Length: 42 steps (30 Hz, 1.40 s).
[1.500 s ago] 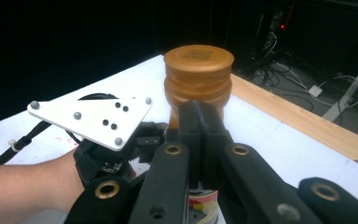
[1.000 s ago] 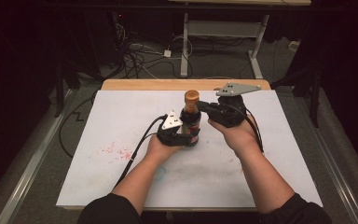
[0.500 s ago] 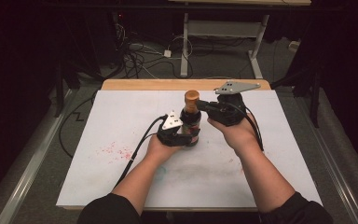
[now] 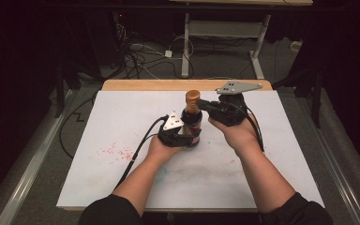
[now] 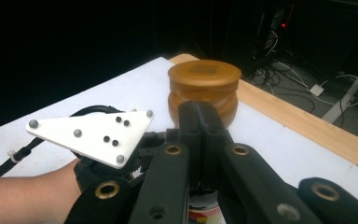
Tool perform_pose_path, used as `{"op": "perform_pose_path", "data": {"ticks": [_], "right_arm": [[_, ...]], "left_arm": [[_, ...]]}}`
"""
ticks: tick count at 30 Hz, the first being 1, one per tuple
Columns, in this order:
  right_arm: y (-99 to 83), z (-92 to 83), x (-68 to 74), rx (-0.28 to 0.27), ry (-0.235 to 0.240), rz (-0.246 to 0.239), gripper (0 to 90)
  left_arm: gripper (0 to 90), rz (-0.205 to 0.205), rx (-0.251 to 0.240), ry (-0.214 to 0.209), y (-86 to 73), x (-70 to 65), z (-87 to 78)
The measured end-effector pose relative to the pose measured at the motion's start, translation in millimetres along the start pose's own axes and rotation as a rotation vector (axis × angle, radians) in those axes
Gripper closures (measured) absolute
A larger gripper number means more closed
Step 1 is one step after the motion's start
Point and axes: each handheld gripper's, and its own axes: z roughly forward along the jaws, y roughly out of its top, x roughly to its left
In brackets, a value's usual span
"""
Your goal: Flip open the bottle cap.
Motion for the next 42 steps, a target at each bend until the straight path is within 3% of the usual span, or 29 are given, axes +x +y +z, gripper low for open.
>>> {"op": "perform_pose_path", "data": {"ticks": [8,29,30,35,36,38,39,42], "right_arm": [[0.1,0.5,-0.4,-0.015,-0.001,0.005,90.0],[6.2,1.7,-1.1,-0.036,-0.001,0.001,90.0],[6.8,1.8,-1.1,-0.037,-0.001,-0.003,90.0],[8.7,2.0,-0.3,-0.040,-0.004,-0.002,90.0],[9.2,1.9,-0.2,-0.041,-0.004,-0.002,90.0],[10.4,1.7,-0.2,-0.042,-0.008,0.000,90.0],[10.8,2.2,-0.3,-0.044,-0.008,0.000,90.0],[11.5,3.6,0.1,-0.049,-0.006,-0.004,90.0]], "left_arm": [[29.0,0.003,0.006,0.017,0.2,1.3,-0.2],[29.0,-0.013,-0.001,0.003,0.8,0.6,0.5],[29.1,-0.013,0.000,0.022,0.8,1.2,0.6],[29.1,-0.012,0.000,0.020,0.7,1.2,0.6],[29.1,-0.007,0.001,0.002,0.6,0.7,0.4],[29.1,0.003,0.009,0.019,0.5,1.4,0.1],[29.1,-0.007,0.002,0.003,0.6,0.7,0.4],[29.1,-0.007,0.004,0.022,0.9,1.7,0.3]]}}
